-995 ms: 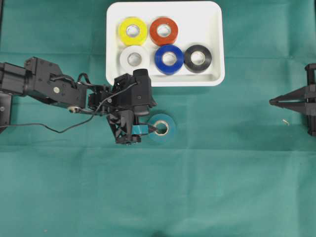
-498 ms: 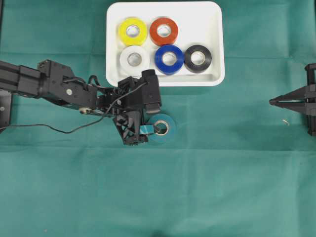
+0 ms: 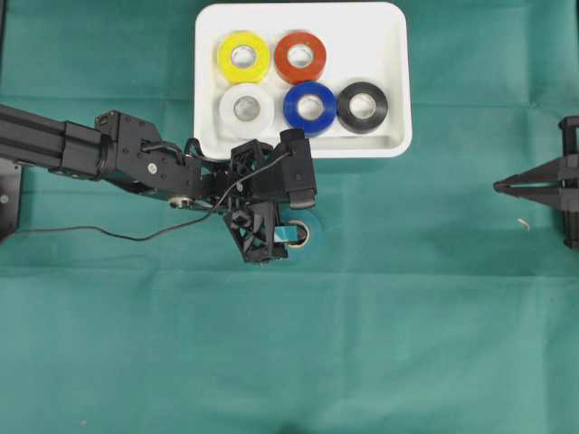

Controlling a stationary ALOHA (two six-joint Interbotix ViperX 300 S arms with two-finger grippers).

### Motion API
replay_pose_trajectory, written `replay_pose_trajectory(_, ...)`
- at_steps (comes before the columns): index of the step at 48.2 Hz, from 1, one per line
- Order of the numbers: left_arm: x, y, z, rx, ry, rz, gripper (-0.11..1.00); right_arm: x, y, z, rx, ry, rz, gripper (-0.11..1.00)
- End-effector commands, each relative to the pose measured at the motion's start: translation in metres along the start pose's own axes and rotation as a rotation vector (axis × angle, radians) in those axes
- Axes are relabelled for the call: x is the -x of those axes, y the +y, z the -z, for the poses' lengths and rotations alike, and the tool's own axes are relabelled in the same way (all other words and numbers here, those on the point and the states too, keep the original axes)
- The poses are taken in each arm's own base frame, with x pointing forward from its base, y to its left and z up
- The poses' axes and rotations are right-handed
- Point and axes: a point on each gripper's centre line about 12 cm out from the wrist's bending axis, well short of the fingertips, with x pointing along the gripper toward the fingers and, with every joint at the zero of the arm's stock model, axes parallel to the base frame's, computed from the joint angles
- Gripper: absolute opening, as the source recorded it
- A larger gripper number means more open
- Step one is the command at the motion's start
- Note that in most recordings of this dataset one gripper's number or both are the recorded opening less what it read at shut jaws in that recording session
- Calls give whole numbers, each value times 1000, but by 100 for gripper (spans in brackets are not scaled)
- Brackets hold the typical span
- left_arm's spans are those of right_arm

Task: Put the tape into the white case with the left arm.
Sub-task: 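Lower the left gripper and grasp the teal tape roll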

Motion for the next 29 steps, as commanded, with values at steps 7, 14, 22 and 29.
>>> replay_pose_trajectory(7, 6, -2, -9, -1, -19, 5, 28, -1, 0, -4, 0, -12, 1, -9)
replay_pose_trajectory(14, 9, -3, -10, -1, -24, 6, 26, -1, 0, -4, 0, -15, 0, -9)
replay_pose_trajectory(22, 13, -4, -11, -4, -25, 7, 26, -1, 0, -4, -2, -14, 0, -9)
replay_pose_trajectory(29, 24, -10, -18, -10, -40, 18, 26, -1, 0, -4, 0, -12, 1, -9)
